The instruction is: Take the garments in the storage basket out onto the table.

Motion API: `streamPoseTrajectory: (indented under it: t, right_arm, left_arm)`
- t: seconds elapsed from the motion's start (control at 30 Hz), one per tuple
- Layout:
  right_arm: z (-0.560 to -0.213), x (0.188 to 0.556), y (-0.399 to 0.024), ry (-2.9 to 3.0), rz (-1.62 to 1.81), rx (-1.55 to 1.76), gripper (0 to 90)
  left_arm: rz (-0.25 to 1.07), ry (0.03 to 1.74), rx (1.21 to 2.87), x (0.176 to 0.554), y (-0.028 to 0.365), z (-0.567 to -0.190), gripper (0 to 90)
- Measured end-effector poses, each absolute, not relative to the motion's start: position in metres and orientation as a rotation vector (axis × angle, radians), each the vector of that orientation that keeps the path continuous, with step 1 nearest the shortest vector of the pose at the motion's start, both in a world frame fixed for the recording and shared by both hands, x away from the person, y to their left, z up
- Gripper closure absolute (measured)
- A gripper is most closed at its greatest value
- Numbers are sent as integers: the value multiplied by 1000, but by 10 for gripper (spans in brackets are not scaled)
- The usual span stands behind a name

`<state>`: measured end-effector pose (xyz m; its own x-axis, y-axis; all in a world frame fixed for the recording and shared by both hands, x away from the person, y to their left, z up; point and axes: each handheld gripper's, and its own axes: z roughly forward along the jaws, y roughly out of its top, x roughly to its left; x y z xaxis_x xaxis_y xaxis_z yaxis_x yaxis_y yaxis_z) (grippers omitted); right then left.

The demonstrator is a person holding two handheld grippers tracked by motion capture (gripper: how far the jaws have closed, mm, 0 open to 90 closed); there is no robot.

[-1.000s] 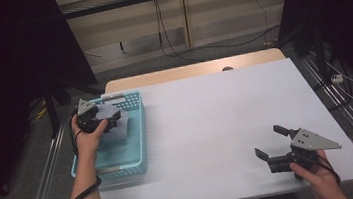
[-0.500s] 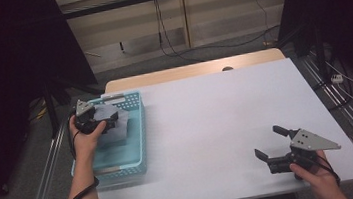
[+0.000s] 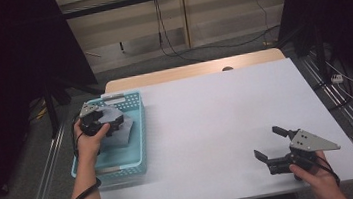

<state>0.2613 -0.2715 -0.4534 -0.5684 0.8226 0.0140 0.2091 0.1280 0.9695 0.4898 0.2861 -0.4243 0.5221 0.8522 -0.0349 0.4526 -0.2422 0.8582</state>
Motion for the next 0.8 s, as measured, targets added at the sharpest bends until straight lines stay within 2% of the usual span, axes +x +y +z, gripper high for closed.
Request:
streamPoseTrajectory:
  t: [0.17,0.8]
  right_arm:
    - [-453,261,-271,1870,1465,988,11]
    - [-454,260,-272,1869,1462,992,11]
  left_arm:
    - [524,1027,1924,490,278,-423,55]
    - [589,1039,1968,487,293,-403,49]
